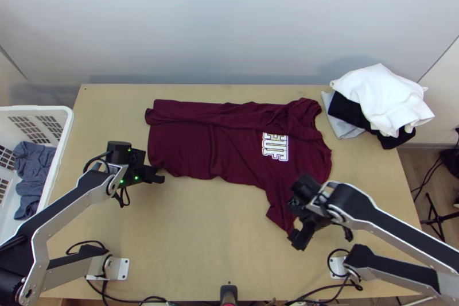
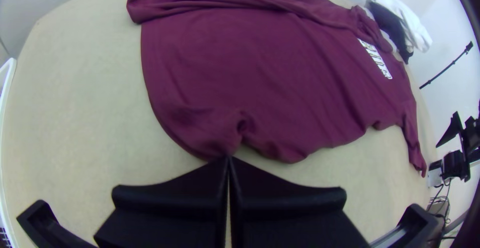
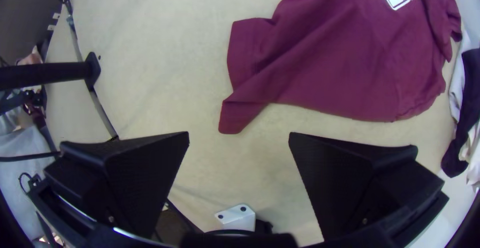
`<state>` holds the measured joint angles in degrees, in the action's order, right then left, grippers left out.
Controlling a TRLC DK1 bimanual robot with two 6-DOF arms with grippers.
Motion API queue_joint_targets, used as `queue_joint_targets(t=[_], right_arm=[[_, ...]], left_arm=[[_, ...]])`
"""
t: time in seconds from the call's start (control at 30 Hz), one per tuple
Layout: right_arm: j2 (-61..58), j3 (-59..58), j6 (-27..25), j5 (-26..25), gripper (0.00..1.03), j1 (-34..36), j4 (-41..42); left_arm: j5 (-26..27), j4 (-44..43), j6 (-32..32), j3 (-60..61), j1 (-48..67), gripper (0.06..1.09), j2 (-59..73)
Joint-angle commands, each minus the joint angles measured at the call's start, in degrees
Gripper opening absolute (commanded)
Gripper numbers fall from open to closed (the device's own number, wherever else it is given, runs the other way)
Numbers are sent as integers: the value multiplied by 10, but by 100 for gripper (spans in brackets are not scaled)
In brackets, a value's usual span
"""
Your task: Fold the t-shirt
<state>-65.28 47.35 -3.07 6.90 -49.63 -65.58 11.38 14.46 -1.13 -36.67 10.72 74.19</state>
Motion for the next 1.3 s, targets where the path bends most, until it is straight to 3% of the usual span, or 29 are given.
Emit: queue_joint_targets(t=[0.0, 0.4, 0.73, 0.87, 1.03, 1.07, 1.17, 1.27], right_arm=[[-63, 13, -10, -6, 92, -41, 11], [-90, -1, -7, -7, 92, -60, 23], [-135, -6, -21, -61, 92, -75, 29], [-156, -15, -33, -64, 72, -73, 36], [-170, -23, -34, -63, 69, -69, 51], [-171, -26, -34, -63, 61, -69, 65], [-175, -17, -39, -62, 3, -72, 79], [-164, -14, -34, -62, 3, -71, 81]], left_arm=[[0, 5, -6, -12, 2, 10, -2], [-6, 22, 9, -34, -1, 10, -3], [-9, 19, 21, -39, -7, 10, 3], [-11, 16, 24, -40, -10, 10, 4], [-10, 15, 27, -43, -17, 10, 7], [-11, 14, 28, -44, -17, 10, 9], [-11, 13, 29, -46, -18, 10, 14], [-11, 12, 30, -46, -19, 10, 15]])
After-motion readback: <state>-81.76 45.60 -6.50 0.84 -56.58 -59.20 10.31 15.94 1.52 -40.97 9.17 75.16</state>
